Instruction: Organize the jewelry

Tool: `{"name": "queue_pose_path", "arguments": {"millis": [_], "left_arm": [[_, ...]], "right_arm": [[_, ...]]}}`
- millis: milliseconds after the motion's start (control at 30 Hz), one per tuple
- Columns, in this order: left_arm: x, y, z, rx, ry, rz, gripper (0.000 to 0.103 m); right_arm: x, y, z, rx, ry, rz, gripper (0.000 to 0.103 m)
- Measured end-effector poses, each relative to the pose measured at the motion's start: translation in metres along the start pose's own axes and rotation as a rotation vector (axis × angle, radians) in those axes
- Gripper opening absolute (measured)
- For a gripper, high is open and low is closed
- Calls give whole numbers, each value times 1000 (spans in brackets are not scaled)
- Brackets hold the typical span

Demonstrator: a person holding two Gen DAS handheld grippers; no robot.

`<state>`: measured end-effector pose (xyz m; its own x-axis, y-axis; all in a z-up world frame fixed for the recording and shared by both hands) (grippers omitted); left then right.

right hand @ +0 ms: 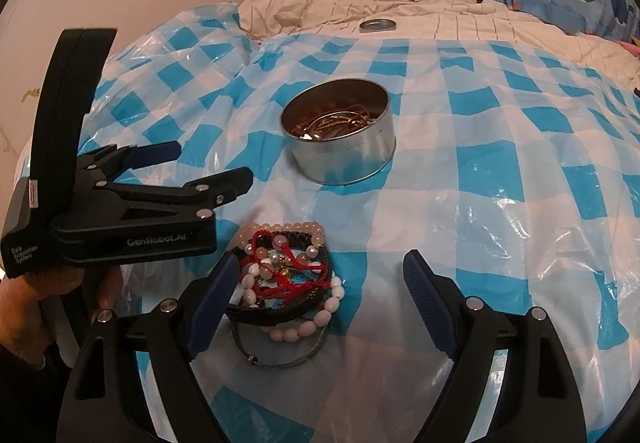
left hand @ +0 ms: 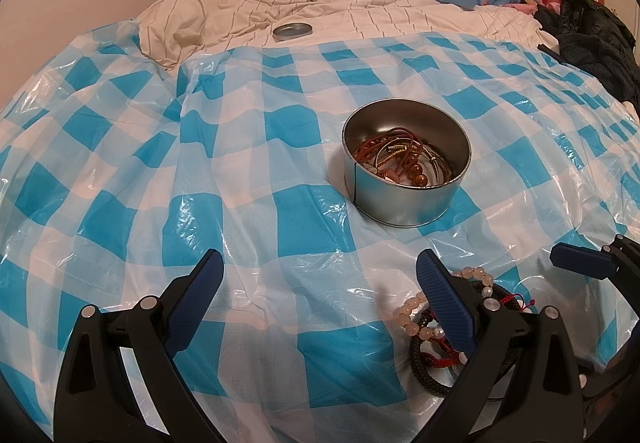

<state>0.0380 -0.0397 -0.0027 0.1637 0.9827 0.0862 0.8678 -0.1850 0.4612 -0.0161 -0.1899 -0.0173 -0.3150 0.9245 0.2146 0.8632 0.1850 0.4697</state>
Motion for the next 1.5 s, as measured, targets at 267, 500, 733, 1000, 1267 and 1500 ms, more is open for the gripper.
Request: {"name": "queue_pose_path", "arguments": {"millis": [267,500,733,1000,1267,1500], "left_arm": [[1,1,-2,-1,-3,-4,93],[2,1,-4,3,-15,-11,93],[3,2,-3,10,-27,-13,93],[36,2,-2,24,-97,-158,94],[52,0,-7,12,-117,-209,94],[55,-1,-13,-3,-129,-221,94]], "right_arm": [[6,-2,1,37,13,-62,81],[12,-5,3,72,20,-117,81],[11,-5,5,74,-1,-108,81],[5,10,5,-2,43,-29,81],[42,17,20,10,31,-181,55],[33,16,35,80,56,-143,15]]}}
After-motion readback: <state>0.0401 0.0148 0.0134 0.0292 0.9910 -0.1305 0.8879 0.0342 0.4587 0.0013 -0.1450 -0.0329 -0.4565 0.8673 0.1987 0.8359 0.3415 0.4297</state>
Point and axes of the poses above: each gripper's, at about its wrist camera, not at the fingertips, and z roughly the way its jaws point, x to its left, y to its top, the point moved 1 cm from there along z, roughly the way its jaws point, and after that the axes turned 12 degrees about x, right-handed, at the moved point
